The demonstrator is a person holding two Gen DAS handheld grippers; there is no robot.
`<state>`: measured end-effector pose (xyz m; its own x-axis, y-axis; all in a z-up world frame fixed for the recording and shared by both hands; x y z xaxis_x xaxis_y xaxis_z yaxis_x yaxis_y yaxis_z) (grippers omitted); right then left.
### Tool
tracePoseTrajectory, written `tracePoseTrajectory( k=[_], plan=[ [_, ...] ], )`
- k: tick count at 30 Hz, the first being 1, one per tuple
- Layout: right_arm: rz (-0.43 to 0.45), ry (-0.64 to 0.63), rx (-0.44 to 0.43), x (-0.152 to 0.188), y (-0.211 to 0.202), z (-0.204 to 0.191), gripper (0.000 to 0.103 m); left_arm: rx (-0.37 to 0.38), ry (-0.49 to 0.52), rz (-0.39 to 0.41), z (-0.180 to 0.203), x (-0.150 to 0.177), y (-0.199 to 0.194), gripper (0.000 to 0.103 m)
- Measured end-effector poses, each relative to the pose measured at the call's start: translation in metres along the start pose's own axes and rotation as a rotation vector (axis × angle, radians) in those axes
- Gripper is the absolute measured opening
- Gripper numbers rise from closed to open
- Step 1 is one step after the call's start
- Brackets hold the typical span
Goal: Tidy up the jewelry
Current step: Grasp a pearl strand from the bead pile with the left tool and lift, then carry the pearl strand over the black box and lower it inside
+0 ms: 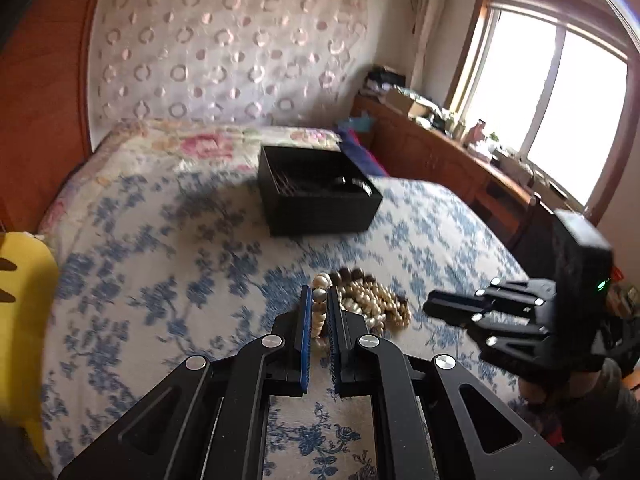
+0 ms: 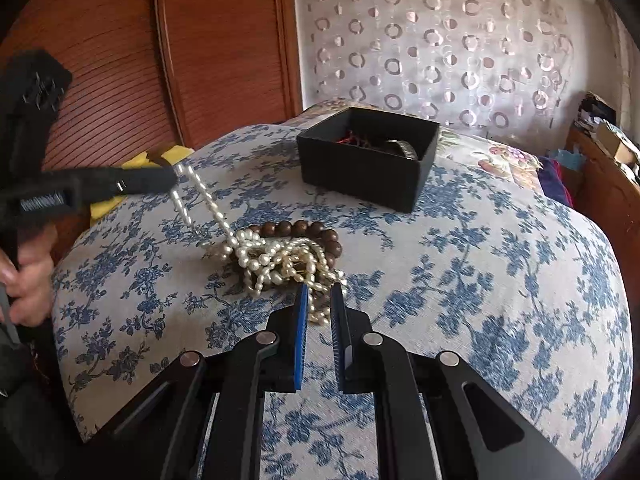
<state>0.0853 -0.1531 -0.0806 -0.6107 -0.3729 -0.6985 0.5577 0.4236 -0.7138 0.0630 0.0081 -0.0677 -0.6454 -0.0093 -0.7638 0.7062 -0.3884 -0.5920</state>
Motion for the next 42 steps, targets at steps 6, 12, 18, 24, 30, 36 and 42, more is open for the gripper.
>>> tracePoseTrajectory(
  k=[6, 12, 18, 24, 30, 36, 42],
  plan=[
    [-0.026, -0.050, -0.004, -0.006, 0.013, -0.010, 0.024, -0.017, -0.002, 0.037, -0.005, -0.007, -0.014, 0.006],
    [-0.051, -0.127, -0.001, -0.013, 0.024, -0.020, 0.024, -0.022, -0.012, 0.046, -0.012, -0.008, -0.017, 0.007],
    [-0.102, -0.183, 0.011, -0.015, 0.038, -0.027, 0.024, -0.020, -0.018, 0.044, -0.014, -0.005, -0.016, 0.007],
    [-0.113, -0.189, -0.001, -0.017, 0.042, -0.026, 0.011, -0.020, -0.016, 0.042, -0.014, -0.004, -0.015, 0.007],
    [-0.050, -0.158, -0.016, -0.032, 0.023, -0.019, 0.006, -0.023, 0.015, 0.039, -0.011, -0.011, -0.012, 0.007],
    [0.049, -0.126, 0.000, -0.056, -0.010, -0.006, 0.006, -0.018, 0.058, 0.086, -0.002, -0.039, -0.021, 0.007],
    [0.140, -0.128, 0.028, -0.085, -0.043, 0.003, 0.005, -0.009, 0.105, 0.149, 0.016, -0.066, -0.039, 0.007]
  ],
)
Point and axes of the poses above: each gripper's, at about its wrist camera, not at the fingertips, and y roughly the way its jaws point, z to its right, x to its underside, the point moved 2 cm from there along y, roughly the way its jaws point, and after that the axes turned 3 degrees about x, right-handed, at the moved point
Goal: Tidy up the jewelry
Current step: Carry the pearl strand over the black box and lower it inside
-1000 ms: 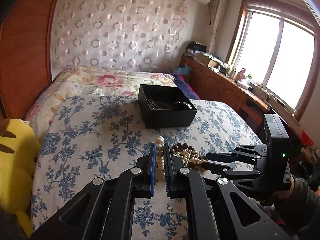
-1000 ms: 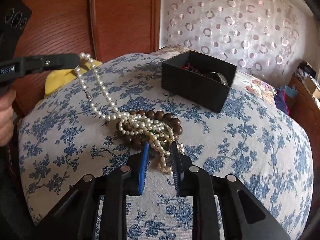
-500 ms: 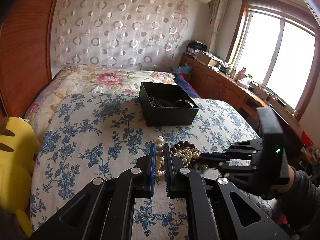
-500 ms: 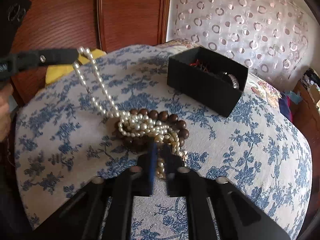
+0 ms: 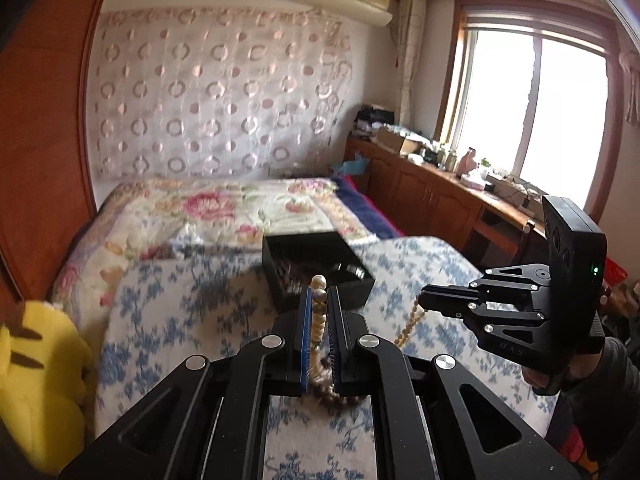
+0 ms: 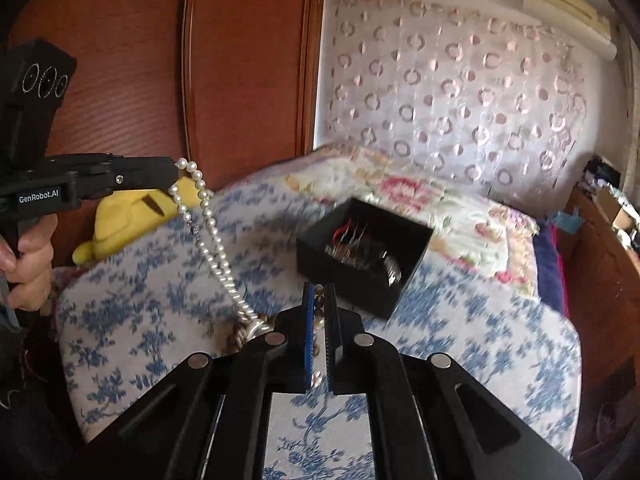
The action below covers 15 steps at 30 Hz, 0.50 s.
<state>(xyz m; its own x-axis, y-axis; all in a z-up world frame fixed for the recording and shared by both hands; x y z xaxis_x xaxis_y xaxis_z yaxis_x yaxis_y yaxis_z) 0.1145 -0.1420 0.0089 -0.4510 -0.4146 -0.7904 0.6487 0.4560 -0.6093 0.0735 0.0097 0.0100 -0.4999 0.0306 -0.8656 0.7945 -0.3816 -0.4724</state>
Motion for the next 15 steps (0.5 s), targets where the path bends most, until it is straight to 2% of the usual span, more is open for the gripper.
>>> tracePoseTrajectory(
  k=[15],
  plan=[
    [0.138, 0.002, 0.059, -0.049, -0.038, 0.029, 0.005, -0.003, 0.065, 0.078, 0.020, -0.044, -0.012, 0.007]
  ],
)
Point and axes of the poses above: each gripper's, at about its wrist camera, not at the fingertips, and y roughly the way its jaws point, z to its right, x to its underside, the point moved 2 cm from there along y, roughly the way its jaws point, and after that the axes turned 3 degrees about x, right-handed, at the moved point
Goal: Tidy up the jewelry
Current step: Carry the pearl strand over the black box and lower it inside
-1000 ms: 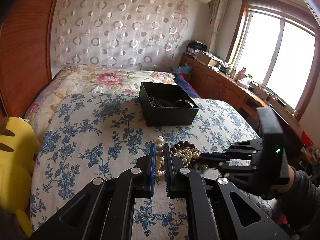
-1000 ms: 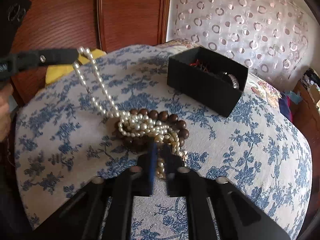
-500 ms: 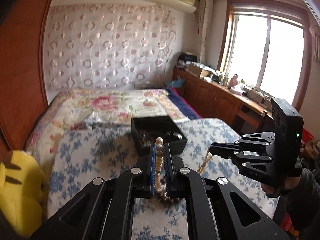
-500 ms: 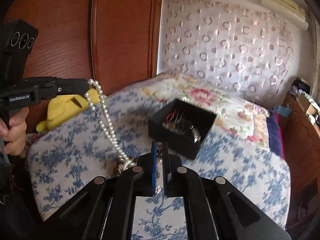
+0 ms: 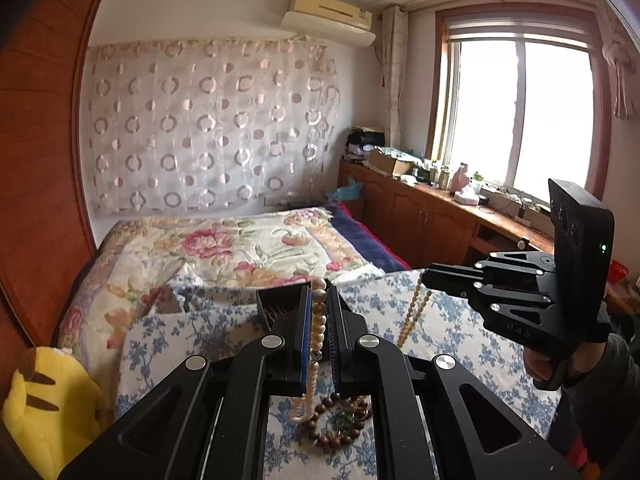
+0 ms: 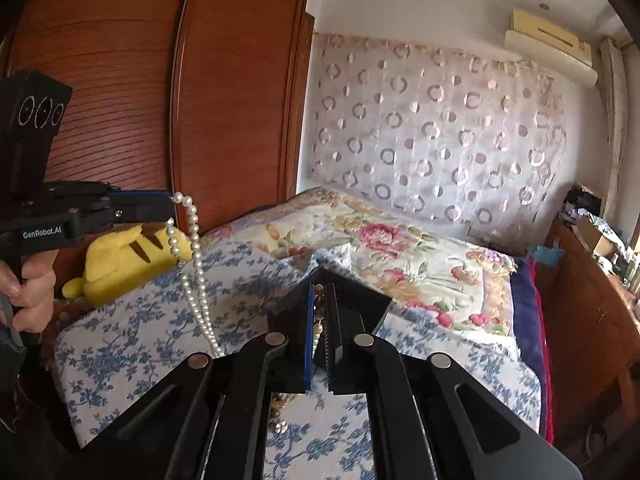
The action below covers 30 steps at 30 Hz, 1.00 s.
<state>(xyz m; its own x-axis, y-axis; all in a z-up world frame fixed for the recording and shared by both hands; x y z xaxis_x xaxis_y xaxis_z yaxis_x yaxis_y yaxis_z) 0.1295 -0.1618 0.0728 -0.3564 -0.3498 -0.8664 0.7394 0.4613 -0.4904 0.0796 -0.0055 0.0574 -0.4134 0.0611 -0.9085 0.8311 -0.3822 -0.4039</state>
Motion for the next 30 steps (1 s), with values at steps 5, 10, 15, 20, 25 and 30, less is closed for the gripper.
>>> tracePoseTrajectory(
  k=[5, 10, 15, 20, 25, 30],
  plan=[
    [0.018, -0.001, 0.005, -0.012, -0.001, 0.009, 0.006, -0.006, 0.013, 0.015, 0.002, -0.011, 0.004, 0.007],
    [0.034, -0.004, 0.001, -0.021, 0.003, 0.014, 0.006, -0.014, 0.022, 0.014, -0.001, -0.019, 0.015, 0.007],
    [0.046, 0.005, -0.010, -0.025, 0.009, 0.020, 0.006, -0.024, 0.019, -0.002, -0.004, -0.023, 0.030, 0.007],
    [0.060, 0.014, -0.022, -0.036, 0.015, 0.029, 0.006, -0.035, 0.021, -0.014, -0.007, -0.029, 0.043, 0.007],
    [0.084, 0.010, -0.025, -0.054, 0.020, 0.038, 0.006, -0.038, 0.021, -0.015, -0.010, -0.036, 0.051, 0.007],
    [0.109, -0.002, -0.018, -0.076, 0.025, 0.048, 0.006, -0.038, 0.017, -0.005, -0.017, -0.051, 0.061, 0.007]
  ],
)
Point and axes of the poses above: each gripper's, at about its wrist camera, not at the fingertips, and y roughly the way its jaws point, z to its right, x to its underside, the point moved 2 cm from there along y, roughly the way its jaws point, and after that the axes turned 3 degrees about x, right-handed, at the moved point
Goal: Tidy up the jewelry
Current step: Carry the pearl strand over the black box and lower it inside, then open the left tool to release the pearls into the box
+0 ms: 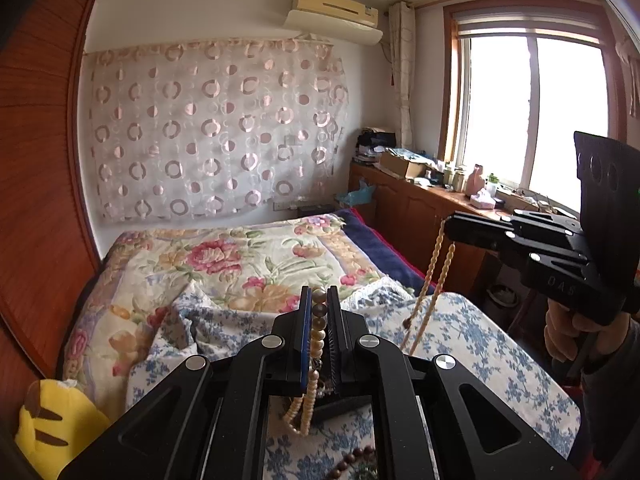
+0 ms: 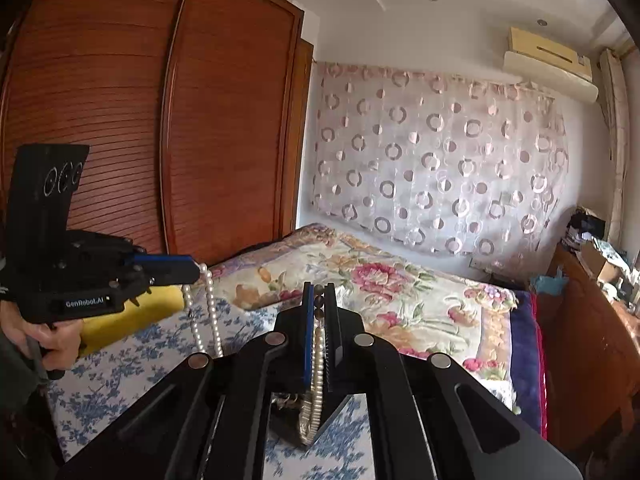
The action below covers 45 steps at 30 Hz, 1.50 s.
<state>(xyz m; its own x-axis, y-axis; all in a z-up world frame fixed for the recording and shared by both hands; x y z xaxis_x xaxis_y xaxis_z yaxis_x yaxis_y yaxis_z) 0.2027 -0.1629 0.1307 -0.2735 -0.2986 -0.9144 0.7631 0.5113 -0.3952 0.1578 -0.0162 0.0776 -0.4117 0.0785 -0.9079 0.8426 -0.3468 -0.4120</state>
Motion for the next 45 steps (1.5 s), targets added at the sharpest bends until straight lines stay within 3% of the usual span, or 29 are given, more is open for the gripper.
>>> tracePoseTrajectory(
  k=[13, 23, 29, 36, 45],
  plan=[
    [0.020, -0.001, -0.003, -0.029, 0.031, 0.020, 0.006, 0.017, -0.008, 0.022, -0.006, -0.028, 0.021, 0.007],
    [-0.079, 0.025, -0.013, 0.000, 0.080, 0.025, 0.006, 0.020, -0.008, -0.001, -0.004, -0.036, 0.042, 0.007],
    [-0.166, 0.040, -0.023, 0.035, 0.110, 0.022, 0.006, 0.020, -0.027, -0.073, -0.010, -0.014, 0.071, 0.007],
    [-0.250, 0.075, -0.044, 0.077, 0.134, 0.015, 0.006, 0.021, -0.061, -0.176, -0.021, 0.035, 0.100, 0.007],
    [-0.313, 0.109, -0.053, 0.102, 0.151, 0.008, 0.006, 0.022, -0.074, -0.250, -0.024, 0.069, 0.121, 0.007]
  ],
)
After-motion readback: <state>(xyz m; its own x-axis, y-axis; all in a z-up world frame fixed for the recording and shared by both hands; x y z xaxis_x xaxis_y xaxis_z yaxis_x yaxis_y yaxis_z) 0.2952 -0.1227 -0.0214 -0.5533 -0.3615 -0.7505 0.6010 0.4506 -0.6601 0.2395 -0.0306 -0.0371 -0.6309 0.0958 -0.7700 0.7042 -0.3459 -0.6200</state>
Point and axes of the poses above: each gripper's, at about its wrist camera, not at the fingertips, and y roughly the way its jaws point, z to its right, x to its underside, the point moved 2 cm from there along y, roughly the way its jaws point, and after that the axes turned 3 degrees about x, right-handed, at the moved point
